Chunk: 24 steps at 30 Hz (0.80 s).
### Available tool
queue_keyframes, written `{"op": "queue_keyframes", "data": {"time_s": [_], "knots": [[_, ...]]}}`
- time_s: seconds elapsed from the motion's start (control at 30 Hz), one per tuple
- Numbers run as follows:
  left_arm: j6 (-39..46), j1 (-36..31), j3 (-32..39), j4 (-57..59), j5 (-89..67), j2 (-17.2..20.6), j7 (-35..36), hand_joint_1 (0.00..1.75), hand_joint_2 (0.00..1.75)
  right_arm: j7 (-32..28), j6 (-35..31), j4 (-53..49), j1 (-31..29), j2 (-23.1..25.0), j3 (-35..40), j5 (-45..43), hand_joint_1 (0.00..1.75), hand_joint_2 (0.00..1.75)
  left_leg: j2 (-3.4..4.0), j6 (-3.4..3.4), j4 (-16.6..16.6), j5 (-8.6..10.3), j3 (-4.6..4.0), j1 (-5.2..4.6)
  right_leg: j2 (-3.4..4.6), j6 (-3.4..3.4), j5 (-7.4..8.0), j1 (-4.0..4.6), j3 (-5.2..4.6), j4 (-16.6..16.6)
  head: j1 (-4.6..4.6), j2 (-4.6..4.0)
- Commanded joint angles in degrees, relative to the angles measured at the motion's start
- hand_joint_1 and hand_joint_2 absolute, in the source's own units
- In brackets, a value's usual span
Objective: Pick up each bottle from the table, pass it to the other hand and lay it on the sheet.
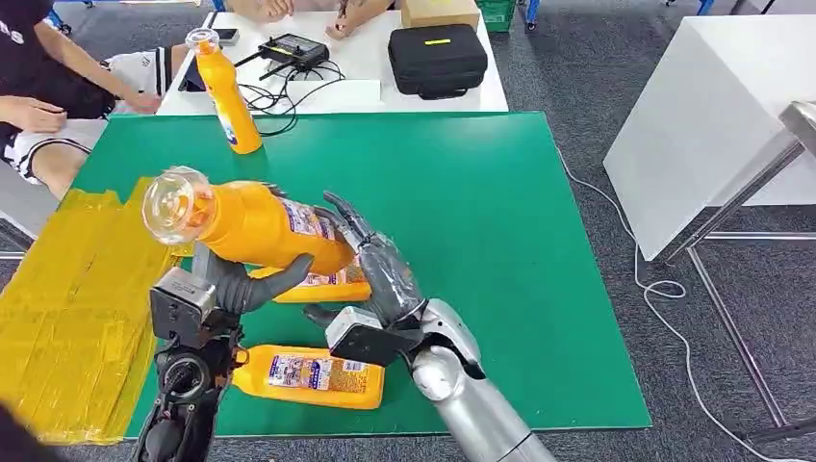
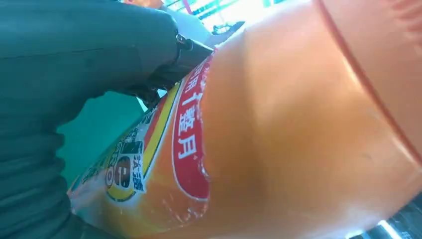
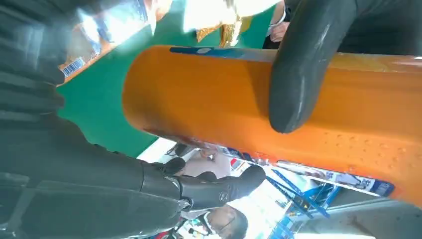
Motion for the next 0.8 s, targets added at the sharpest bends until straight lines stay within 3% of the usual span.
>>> {"op": "queue_keyframes", "data": {"time_s": [0.03, 0.23, 0.33, 0.37, 0.43, 0.57, 0.6, 0.67, 0.7, 0.73, 0.8], "knots": [[-0.2, -2.37, 0.71, 1.88, -0.24, 0.9, 0.27, 1.75, 1.75, 0.3, 0.04, -0.09, -1.09, -1.97, 0.97, -0.25, 0.0, 1.75, -0.04, 0.01, -0.08, -0.05, 0.22, 0.02, -0.13, 0.02, -0.07, 0.03, 0.25, -0.08, 0.0, 0.0], [-0.2, -2.37, 0.71, 1.88, -0.24, 0.9, 0.27, 1.75, 1.75, 0.3, 0.04, -0.09, -1.09, -1.97, 0.97, -0.25, 0.0, 1.75, -0.03, 0.01, -0.1, -0.06, 0.27, 0.02, -0.14, 0.03, -0.07, 0.04, 0.29, -0.1, -0.02, 0.0], [10.1, -3.44, 1.03, 2.1, -10.45, 1.84, 2.98, 1.75, 1.75, 1.18, -0.21, -3.43, 0.16, -2.65, 0.28, -0.37, 0.0, 1.75, -0.03, 0.02, -0.1, -0.08, 0.31, 0.02, -0.15, 0.03, -0.09, 0.04, 0.34, -0.1, -0.02, 0.0], [13.79, -3.96, 1.53, 2.73, -14.92, 2.24, 5.68, 1.75, 1.75, 1.46, -0.27, -3.78, 0.25, -2.8, 0.1, -0.37, 0.0, 1.75, -0.07, 0.01, -0.1, -0.08, 0.32, 0.04, -0.18, 0.03, -0.1, 0.06, 0.36, -0.11, -0.02, 0.0], [26.8, -7.03, 4.97, 6.78, -34.98, 2.72, 17.59, 1.75, 1.75, 3.05, -0.05, -5.91, 0.96, -3.42, -1.08, -0.01, 0.0, 1.75, -0.07, 0.01, -0.09, -0.06, 0.26, 0.03, -0.17, 0.02, -0.08, 0.05, 0.3, -0.09, -0.02, 0.0], [31.93, -11.52, 13.11, 14.34, -70.4, 6.37, 38.16, 1.75, 1.75, 3.21, 0.75, -5.06, 0.11, -3.18, -1.75, -0.23, 0.0, 1.75, 0.0, -0.02, -0.09, 0.01, 0.17, 0.0, -0.05, -0.01, 0.0, 0.01, 0.15, -0.05, -0.02, 0.0], [29.13, -13.21, 5.38, 17.39, -70.79, 13.44, 48.46, 1.75, 1.75, 3.01, 0.67, -4.57, -0.4, -2.98, -1.6, -0.35, 0.0, 1.75, 0.05, -0.03, -0.1, 0.01, 0.18, 0.0, 0.01, -0.02, 0.01, 0.01, 0.13, -0.04, 0.0, 0.0], [22.75, -18.74, -2.19, 27.17, -70.79, 18.53, 58.3, 1.75, 1.75, 3.0, 0.49, -3.86, -1.24, -2.9, -1.27, -0.54, 0.0, 1.75, -0.01, -0.05, -0.13, 0.04, 0.22, 0.01, -0.06, -0.04, 0.0, 0.01, 0.19, -0.05, 0.0, 0.0], [14.62, -24.43, -1.51, 38.21, -70.79, 19.2, 58.24, 1.75, 1.75, 3.55, -0.42, -4.26, -1.08, -3.24, -1.07, -0.17, 0.0, 1.75, 0.01, -0.07, -0.18, 0.02, 0.35, 0.04, -0.08, -0.05, -0.01, 0.06, 0.31, -0.08, -0.02, 0.0], [18.98, -29.9, 0.81, 49.23, -70.79, 20.2, 54.42, 1.75, 1.75, 3.69, -0.3, -5.08, -0.62, -3.84, -0.85, -0.26, 0.0, 1.75, -0.24, -0.05, -0.11, 0.09, 0.21, 0.03, -0.31, -0.03, -0.04, 0.06, 0.23, -0.03, 0.0, 0.0], [20.27, -32.58, 3.19, 55.01, -70.74, 21.43, 52.13, 1.75, 1.75, 3.69, -0.31, -5.53, -0.08, -4.22, -0.88, -0.47, 0.0, 1.75, -0.19, -0.15, -0.12, 0.16, 0.28, 0.11, -0.28, -0.05, -0.01, 0.12, 0.27, -0.04, -0.04, 0.0]]}}
